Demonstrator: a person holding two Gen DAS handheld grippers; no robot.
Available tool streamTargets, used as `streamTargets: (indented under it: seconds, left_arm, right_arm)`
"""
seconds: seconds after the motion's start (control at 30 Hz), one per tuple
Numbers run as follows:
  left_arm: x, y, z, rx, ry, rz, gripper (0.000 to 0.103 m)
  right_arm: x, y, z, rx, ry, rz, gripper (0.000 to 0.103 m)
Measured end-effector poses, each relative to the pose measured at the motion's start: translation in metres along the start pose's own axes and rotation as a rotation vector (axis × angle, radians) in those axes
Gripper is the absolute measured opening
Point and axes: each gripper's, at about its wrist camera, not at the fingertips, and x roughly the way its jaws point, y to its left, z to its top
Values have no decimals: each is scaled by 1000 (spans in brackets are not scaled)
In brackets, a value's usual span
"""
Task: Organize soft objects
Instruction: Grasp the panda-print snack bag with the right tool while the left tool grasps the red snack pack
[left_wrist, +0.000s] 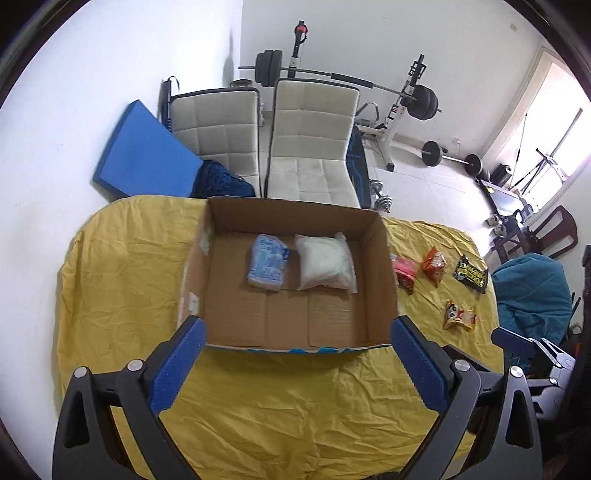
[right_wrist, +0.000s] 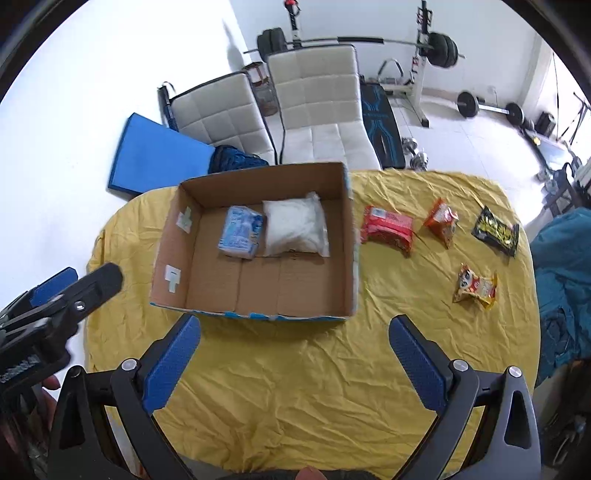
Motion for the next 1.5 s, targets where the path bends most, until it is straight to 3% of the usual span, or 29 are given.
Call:
streamTargets:
  seconds: [0.1,0.27,0.37,0.47,0.67,0.73,0.8,0.9,1.03,1.17,1.33,1.5]
  left_arm:
    - [8,-22,3,14,10,-10,102]
    - [45,-80,8,75,93,-58,102]
    - [80,-124,11,135,154,-64,102]
    - [120,-164,15,187,217,-49,102]
    - [186,-214,16,241,310,9,102]
    - [201,-224,17,252,329,32,102]
    - [216,-234,22,274,350,46,102]
    - [236,-248,34,323,382,47,102]
    - [269,-275,54,486,425,47,102]
    - [309,-309,61,792,464,95,102]
    - [359,-331,42,1155,518,190,102]
    - [396,-325,21,1330,603,265,102]
  right_arm:
    - [10,-49,7,9,42,-23,103]
    - [53,-151,27,-86,132,-161,103]
    - [103,-207,36,-212,262,-245,103]
    - [153,-244,41,-331,378,-285,103]
    - [240,-267,35,-544,545,-273,103]
    - [261,-273,32,-552,578,-262,98]
    - [274,-279,30,-547,601,-255,78]
    - [280,-291,30,-508,610,-246,70]
    - [271,-317,37,-408,629,-195,63]
    - [261,-340,48,-371,620,-185,63]
    - [257,-366,64,-330,611,-182,63]
    - [254,-373,73,-297,594,-174,63]
